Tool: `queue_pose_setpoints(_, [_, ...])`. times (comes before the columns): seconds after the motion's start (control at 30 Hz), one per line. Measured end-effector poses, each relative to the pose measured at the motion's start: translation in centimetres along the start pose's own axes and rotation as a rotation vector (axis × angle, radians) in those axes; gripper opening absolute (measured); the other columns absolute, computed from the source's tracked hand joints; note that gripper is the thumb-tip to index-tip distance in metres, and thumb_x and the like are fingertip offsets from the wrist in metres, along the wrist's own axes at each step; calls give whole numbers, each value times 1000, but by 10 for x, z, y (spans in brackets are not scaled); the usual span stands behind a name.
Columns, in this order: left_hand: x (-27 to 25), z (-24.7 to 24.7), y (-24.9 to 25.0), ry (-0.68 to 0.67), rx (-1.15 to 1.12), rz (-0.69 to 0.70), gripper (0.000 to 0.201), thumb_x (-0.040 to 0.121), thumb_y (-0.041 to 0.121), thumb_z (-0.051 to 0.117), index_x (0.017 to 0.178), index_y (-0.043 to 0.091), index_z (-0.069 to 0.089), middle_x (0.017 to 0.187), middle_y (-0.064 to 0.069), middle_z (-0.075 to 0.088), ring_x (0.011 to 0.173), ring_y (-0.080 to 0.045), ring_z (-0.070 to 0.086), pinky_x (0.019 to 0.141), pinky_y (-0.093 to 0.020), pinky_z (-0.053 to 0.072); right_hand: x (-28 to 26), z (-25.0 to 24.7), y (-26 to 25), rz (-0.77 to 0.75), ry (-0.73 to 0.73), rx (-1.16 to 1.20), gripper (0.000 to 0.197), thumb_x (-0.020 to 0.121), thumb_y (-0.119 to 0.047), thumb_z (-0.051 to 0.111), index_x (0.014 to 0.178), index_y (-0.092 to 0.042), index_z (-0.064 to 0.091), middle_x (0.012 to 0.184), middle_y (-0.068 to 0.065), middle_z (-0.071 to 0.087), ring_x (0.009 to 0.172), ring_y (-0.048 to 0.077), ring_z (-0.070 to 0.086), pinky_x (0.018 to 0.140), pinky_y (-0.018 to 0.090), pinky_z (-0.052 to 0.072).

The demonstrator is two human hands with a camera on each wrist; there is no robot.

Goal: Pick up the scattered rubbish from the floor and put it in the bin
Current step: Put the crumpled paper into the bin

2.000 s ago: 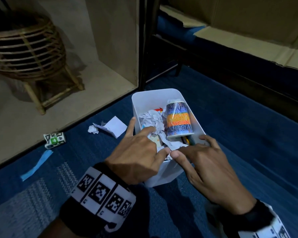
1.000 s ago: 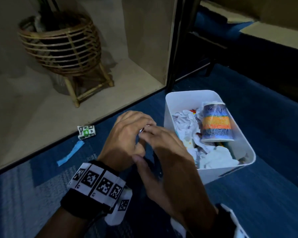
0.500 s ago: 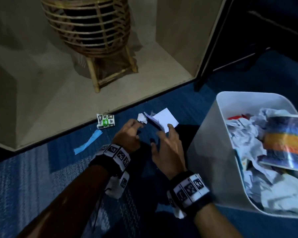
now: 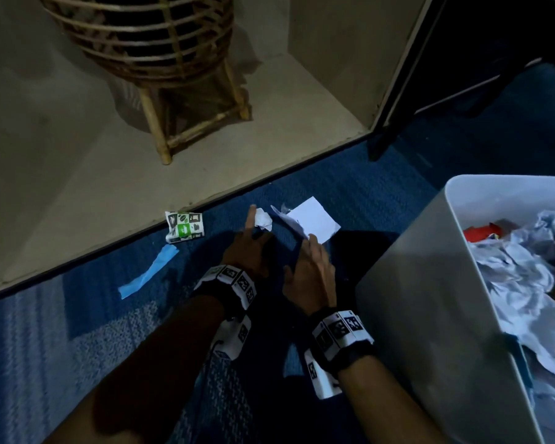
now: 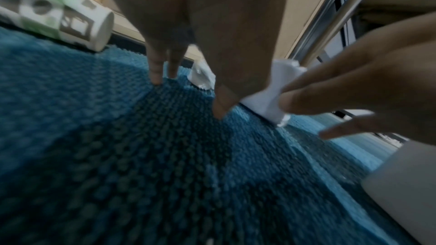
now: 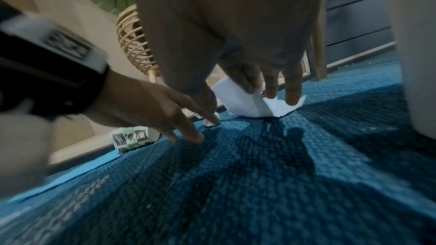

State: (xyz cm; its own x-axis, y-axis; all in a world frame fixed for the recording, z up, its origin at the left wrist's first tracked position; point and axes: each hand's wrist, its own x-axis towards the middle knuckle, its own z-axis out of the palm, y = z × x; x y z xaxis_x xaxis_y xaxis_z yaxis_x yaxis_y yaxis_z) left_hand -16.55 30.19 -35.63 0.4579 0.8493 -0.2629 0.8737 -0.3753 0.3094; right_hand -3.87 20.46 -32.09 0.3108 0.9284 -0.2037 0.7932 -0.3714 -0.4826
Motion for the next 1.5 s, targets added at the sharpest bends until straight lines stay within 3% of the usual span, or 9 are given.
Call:
queue_pose_setpoints(0.13, [10, 19, -6, 30, -50, 53, 81, 76, 39, 63, 149, 22, 31, 163, -1, 6, 144, -29, 27, 109, -55, 35, -5, -8, 8, 1, 20, 20, 77, 94, -30, 59, 154, 0, 21, 164, 16, 18, 150, 33, 19, 117, 44, 25])
queue_pose_setpoints(0.3, [6, 20, -12, 188, -197, 101, 80, 74, 33, 52, 144, -4, 35, 150, -20, 35, 142, -35, 32, 116, -48, 30, -15, -20, 6, -42, 126, 77, 77, 92, -34, 55, 153, 3, 26, 161, 20, 27, 147, 36, 27, 117, 47, 29])
queue_pose_setpoints(0.4, [-28, -13, 12, 283, -310, 150, 76, 75, 7, 63, 144, -3, 35, 149, -21, 35, 140, -35, 34, 118, -42, 28, -28, -26, -6, -86, 233, 148, 80, 87, -36, 50, 153, 4, 28, 159, 21, 31, 146, 35, 31, 119, 45, 29])
queue_pose_setpoints(0.57, [-85, -55, 32, 404, -356, 223, 75, 83, 4, 61, 149, 2, 27, 158, -12, 23, 145, -21, 25, 119, -19, 18, -60, -52, -26, -173, 408, 268, 74, 88, -26, 61, 150, 5, 34, 157, 21, 37, 146, 31, 34, 118, 27, 19])
queue_pose_setpoints(0.77, [-147, -126, 77, 622, -416, 316, 70, 83, -2, 58, 148, -1, 32, 157, -12, 28, 147, -21, 26, 120, -24, 22, -115, -116, -45, -336, 626, 316, 66, 92, -23, 63, 145, 8, 41, 154, 23, 41, 145, 28, 34, 119, 15, 19])
queue_pose_setpoints(0.93, [-190, -169, 125, 783, -463, 416, 69, 80, -10, 59, 144, -6, 36, 153, -13, 33, 144, -14, 31, 119, -28, 26, -173, -177, -63, -368, 697, 391, 74, 88, -16, 74, 152, -6, 38, 161, 8, 32, 143, -1, 24, 107, -5, 13])
queue_pose_setpoints(1.07, [-217, -189, 162, 824, -446, 537, 66, 79, -10, 60, 141, -9, 39, 150, -18, 36, 142, -19, 34, 116, -31, 33, -210, -216, -62, -403, 848, 337, 74, 84, -17, 78, 148, -5, 44, 158, 9, 38, 136, -19, 27, 102, -6, 22])
queue_pose_setpoints(1.27, [-234, -191, 213, 700, -452, 624, 69, 81, -6, 60, 145, -5, 35, 155, -12, 32, 145, -17, 29, 119, -29, 27, -247, -256, -34, -331, 906, 317, 70, 85, -32, 71, 147, -10, 48, 156, 4, 42, 132, 19, 55, 103, 18, 43])
queue_pose_setpoints(1.5, [-226, -176, 245, 520, -430, 665, 69, 85, 1, 54, 149, 3, 30, 158, -4, 27, 147, -11, 24, 120, -28, 24, -261, -271, 6, -228, 939, 297, 47, 85, -25, 77, 129, -12, 66, 131, -2, 62, 94, 14, 70, 85, 25, 56])
